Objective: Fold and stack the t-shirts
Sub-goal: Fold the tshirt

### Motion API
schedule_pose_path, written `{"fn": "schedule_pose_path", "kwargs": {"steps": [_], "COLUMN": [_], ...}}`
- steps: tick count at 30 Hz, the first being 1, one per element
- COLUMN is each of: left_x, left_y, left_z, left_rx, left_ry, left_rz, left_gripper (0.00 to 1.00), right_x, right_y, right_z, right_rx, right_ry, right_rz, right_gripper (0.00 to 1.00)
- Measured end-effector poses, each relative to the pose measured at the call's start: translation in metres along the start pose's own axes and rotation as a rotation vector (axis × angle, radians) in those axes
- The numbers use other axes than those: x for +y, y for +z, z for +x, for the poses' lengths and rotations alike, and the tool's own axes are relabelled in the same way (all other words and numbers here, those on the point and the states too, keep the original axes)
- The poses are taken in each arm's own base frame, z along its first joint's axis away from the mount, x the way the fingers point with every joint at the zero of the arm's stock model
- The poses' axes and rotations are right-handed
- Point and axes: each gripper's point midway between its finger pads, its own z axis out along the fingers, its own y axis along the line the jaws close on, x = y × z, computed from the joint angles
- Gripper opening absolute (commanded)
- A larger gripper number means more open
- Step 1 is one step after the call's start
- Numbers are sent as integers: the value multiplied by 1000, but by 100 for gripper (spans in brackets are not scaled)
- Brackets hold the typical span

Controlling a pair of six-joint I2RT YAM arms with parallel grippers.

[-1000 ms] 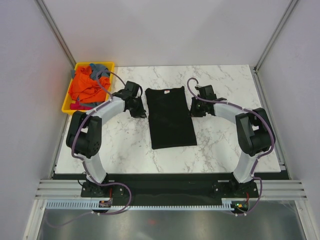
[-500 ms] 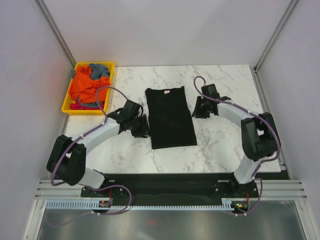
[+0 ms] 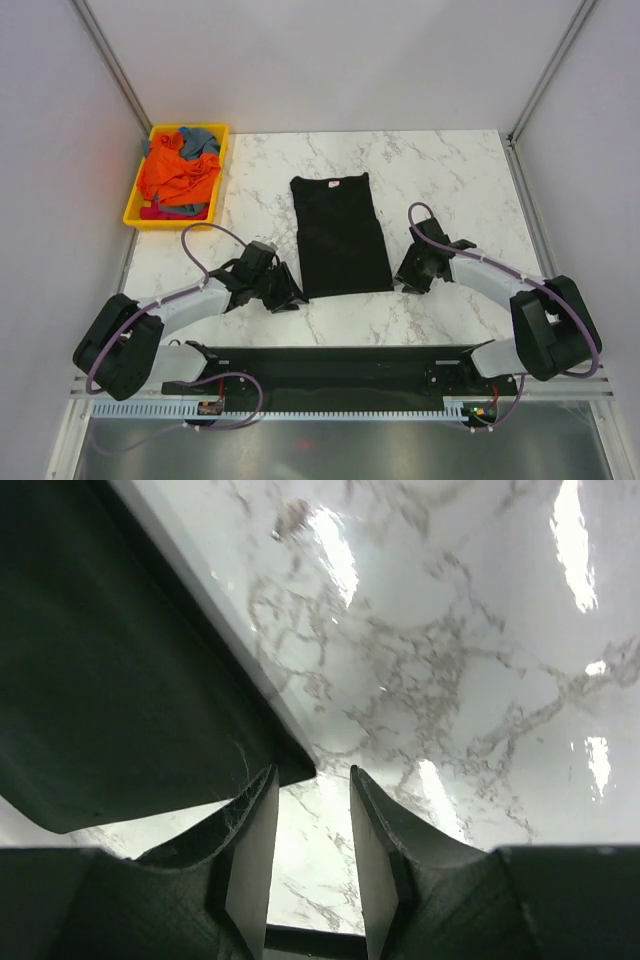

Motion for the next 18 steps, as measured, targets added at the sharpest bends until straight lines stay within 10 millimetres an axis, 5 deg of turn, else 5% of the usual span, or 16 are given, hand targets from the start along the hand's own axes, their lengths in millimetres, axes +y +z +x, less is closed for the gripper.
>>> {"fn": "schedule_pose_path", "kwargs": {"steps": [18], "left_x": [1], "left_y": [19], "left_z": [-10], "left_rx": [-95], "left_ry": [-138], "left_rz": [-12], "left_gripper": [45], "right_x": [-21], "right_y": [-3], "right_z": [20], "right_rx": [-74], "right_ry": [162], "right_rz": [-9], "right_gripper": [43]}}
